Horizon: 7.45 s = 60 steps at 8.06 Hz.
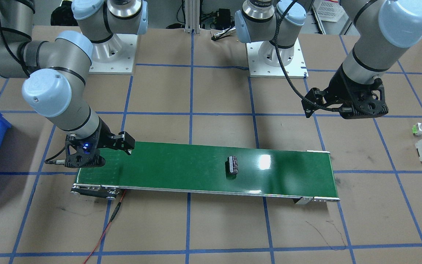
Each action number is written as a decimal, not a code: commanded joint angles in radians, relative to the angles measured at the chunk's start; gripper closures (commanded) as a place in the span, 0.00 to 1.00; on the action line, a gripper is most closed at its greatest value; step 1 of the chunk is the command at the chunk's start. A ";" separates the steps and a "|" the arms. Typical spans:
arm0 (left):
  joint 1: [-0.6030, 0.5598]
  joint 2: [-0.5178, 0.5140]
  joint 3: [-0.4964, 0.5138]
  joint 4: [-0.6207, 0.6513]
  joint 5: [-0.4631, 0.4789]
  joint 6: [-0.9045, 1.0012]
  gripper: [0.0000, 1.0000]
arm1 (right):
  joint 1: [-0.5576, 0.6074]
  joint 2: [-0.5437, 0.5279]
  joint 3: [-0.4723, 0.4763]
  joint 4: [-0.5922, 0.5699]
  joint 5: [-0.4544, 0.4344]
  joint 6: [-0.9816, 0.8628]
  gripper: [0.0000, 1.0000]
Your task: Move capacitor from left to right
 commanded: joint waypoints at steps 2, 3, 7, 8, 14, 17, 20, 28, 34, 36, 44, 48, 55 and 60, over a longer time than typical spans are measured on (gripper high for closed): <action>-0.004 0.002 0.002 0.000 0.000 0.000 0.00 | 0.002 0.001 0.000 0.000 0.011 0.002 0.00; -0.004 0.002 -0.001 0.000 0.001 0.000 0.00 | 0.002 0.001 0.002 0.000 0.016 0.002 0.00; -0.006 0.002 -0.006 -0.002 -0.003 0.000 0.00 | 0.009 0.004 0.010 0.003 0.017 0.016 0.00; -0.006 0.002 -0.004 0.000 -0.003 0.000 0.00 | 0.009 0.010 0.008 -0.002 0.014 0.014 0.00; -0.006 0.002 -0.003 0.000 -0.003 0.000 0.00 | 0.009 0.019 0.010 -0.013 0.019 0.016 0.03; -0.007 0.002 -0.004 0.000 0.000 0.002 0.00 | 0.009 0.019 0.010 -0.025 0.043 0.049 0.05; -0.007 0.002 -0.004 -0.002 0.001 0.002 0.00 | 0.017 0.019 0.011 -0.025 0.052 0.088 0.08; -0.006 0.011 -0.008 -0.009 0.010 0.011 0.00 | 0.071 0.068 0.011 -0.052 -0.071 0.158 0.27; -0.004 0.005 -0.009 0.001 0.010 0.012 0.00 | -0.030 0.033 -0.062 0.012 -0.214 -0.021 1.00; -0.004 0.003 -0.009 0.001 0.010 0.014 0.00 | -0.220 -0.017 -0.136 0.084 -0.219 -0.293 1.00; -0.006 0.000 -0.003 0.005 -0.003 -0.024 0.00 | -0.725 0.140 -0.176 -0.062 -0.248 -0.991 1.00; -0.006 -0.001 -0.007 0.005 -0.002 -0.024 0.00 | -0.735 0.235 -0.165 -0.115 -0.247 -0.994 0.40; -0.006 -0.001 -0.008 0.006 0.001 -0.017 0.00 | -0.481 -0.183 -0.184 0.252 -0.164 -0.664 0.00; -0.006 -0.003 -0.008 0.006 0.004 -0.014 0.00 | -0.012 -0.281 -0.199 0.377 -0.162 -0.081 0.00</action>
